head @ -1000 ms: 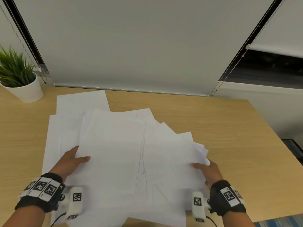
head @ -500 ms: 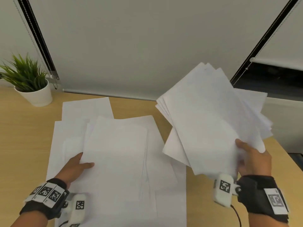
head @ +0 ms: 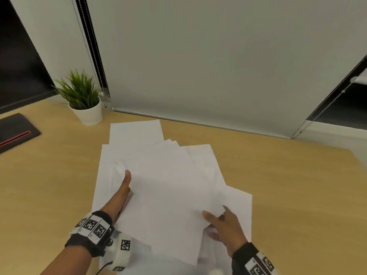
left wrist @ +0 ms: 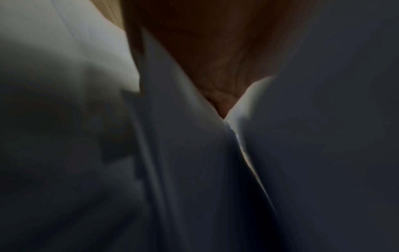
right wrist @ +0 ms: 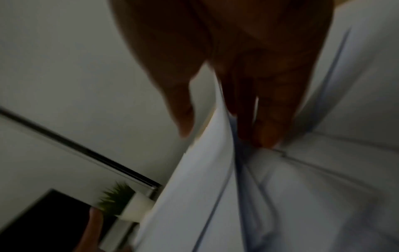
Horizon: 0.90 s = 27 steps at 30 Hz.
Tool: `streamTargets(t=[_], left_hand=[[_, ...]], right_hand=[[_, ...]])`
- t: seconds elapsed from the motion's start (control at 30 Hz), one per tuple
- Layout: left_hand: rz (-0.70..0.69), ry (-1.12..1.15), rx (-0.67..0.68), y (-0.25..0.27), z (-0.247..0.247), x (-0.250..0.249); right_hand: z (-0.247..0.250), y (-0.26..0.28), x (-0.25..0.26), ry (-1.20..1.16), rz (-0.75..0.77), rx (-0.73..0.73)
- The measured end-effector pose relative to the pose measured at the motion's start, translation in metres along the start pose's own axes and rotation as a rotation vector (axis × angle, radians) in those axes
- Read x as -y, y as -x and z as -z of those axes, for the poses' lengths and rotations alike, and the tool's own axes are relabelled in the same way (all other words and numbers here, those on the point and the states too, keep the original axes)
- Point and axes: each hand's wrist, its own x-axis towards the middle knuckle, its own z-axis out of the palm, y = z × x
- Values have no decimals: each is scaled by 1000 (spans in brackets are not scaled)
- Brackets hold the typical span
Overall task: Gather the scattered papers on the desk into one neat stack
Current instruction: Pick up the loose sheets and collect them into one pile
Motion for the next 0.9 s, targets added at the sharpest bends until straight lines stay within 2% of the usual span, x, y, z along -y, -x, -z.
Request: streamTargets(t=[0.13, 0.17, 0.3, 0.37, 0.5, 0.57, 0.67, 0.77, 0.83, 0.87, 0.9], left_hand=[[-92, -143, -83, -6, -8, 7], [-95, -145, -110, -8, -9, 11], [-133, -186, -161, -10, -17, 18], [-157, -160, -158, -6, -17, 20], [-267, -104, -111, 27, -16, 8], [-334, -38, -93, 44, -16, -5], [-471, 37, -87, 69, -29, -31], [-575, 34, -13, 99, -47, -63], [-635, 108, 24, 92, -43, -68], [-680, 144, 56, 80, -40, -67], [-697, 156, 132, 74, -40, -67]], right_hand=[[12, -16, -14, 399, 143, -226], [16, -19, -13, 462, 179, -238], [17, -27, -18, 636, 273, -74], [19, -29, -18, 620, 266, -70], [34, -32, 2, 471, 293, -156], [40, -29, 24, 366, 362, -116], [42, -16, 61, 211, 429, 117], [53, -7, 88, -165, 486, 425], [60, 7, 107, -384, 514, 583], [72, 19, 119, -382, 690, 567], [82, 25, 125, -486, 738, 584]])
